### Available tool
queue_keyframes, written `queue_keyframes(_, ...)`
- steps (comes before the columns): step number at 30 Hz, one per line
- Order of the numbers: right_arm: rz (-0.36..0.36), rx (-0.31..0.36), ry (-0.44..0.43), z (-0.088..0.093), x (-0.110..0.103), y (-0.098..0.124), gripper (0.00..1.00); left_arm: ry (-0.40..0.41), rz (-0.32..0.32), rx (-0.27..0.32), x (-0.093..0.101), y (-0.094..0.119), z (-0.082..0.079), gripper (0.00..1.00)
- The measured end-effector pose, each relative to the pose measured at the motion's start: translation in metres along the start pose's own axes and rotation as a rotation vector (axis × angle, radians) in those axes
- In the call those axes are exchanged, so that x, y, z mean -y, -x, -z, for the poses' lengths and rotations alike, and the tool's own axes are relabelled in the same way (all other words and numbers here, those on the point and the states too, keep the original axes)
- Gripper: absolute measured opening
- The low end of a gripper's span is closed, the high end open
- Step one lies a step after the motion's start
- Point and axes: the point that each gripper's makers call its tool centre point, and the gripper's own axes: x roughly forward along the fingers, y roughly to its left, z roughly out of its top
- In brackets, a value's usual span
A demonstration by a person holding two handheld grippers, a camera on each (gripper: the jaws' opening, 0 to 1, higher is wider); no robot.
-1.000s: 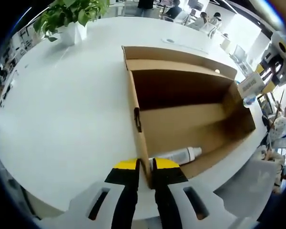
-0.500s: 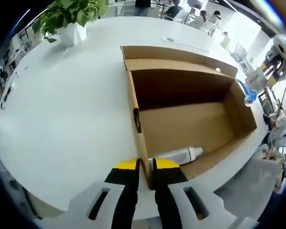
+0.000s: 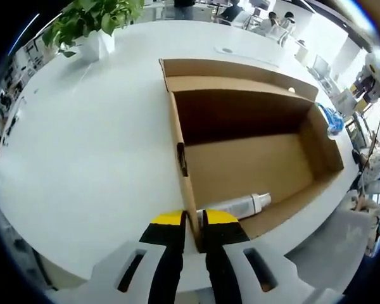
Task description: Operate the shoe box by opening the lid, removing the specified soft item, and placing it in the target area until the item is outside and the box remains undamaged.
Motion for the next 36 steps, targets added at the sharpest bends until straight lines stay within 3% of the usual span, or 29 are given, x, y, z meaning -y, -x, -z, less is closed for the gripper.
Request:
queue_keyframes(12,0.01,-0.021,-0.022,0.041,0.008,0.004,0.16,-0.016,-0.007,0.007,0.0,0.0,0.0,0.08)
queue_keyframes(26,0.01,-0.049,-0.038,0.1,0.025,0.013,0.16,-0.027,-0.021,0.007,0.0,-0.002,0.0,0.08)
queue_keyframes(36,0.01,-0.063,-0.046,0.129,0.04,0.017,0.16,-0.043,-0.036,-0.004,0.002,-0.001,0.002,0.08)
